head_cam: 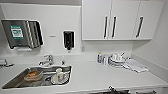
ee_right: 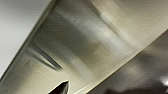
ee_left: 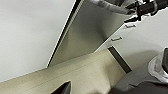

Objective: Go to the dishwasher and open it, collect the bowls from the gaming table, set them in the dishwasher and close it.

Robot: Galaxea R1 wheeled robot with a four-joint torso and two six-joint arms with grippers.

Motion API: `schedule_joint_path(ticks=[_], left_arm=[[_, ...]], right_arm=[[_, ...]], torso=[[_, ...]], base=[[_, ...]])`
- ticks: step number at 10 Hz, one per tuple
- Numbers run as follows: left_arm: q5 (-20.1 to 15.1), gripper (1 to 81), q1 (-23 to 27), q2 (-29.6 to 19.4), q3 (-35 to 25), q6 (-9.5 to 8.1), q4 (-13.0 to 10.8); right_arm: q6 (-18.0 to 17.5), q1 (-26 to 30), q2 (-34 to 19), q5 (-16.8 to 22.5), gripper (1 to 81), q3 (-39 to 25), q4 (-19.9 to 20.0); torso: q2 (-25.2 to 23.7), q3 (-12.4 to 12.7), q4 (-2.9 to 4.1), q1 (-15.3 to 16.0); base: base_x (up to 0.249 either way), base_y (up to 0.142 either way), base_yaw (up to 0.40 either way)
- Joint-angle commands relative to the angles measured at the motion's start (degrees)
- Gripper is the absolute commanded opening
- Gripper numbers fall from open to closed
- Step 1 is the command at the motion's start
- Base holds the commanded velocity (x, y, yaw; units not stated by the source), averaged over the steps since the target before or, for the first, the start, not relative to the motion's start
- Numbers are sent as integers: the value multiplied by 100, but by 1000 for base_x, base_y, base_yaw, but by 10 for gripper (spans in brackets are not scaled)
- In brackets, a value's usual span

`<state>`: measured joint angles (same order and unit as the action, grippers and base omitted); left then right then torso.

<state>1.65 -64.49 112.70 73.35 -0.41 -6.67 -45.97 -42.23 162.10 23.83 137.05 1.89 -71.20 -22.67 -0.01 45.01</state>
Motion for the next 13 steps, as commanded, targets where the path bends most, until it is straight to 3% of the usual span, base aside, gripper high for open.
schedule_joint_path(ticks=[1, 5, 13], left_arm=[[-112, 811, 494, -221, -84, -2, -54], [-112, 811, 493, -168, -49, -2, -54], [-121, 811, 493, -72, 206, -3, -10]], right_arm=[[238, 219, -149, 895, 811, -91, -268], [352, -54, -412, 834, 811, -522, -286], [395, -203, -456, 807, 811, -513, -321]], torso=[[0, 0, 0, 0], [-2, 2, 0, 0], [-7, 6, 0, 0]], base=[[0, 0, 0], [0, 0, 0], [0, 0, 0]])
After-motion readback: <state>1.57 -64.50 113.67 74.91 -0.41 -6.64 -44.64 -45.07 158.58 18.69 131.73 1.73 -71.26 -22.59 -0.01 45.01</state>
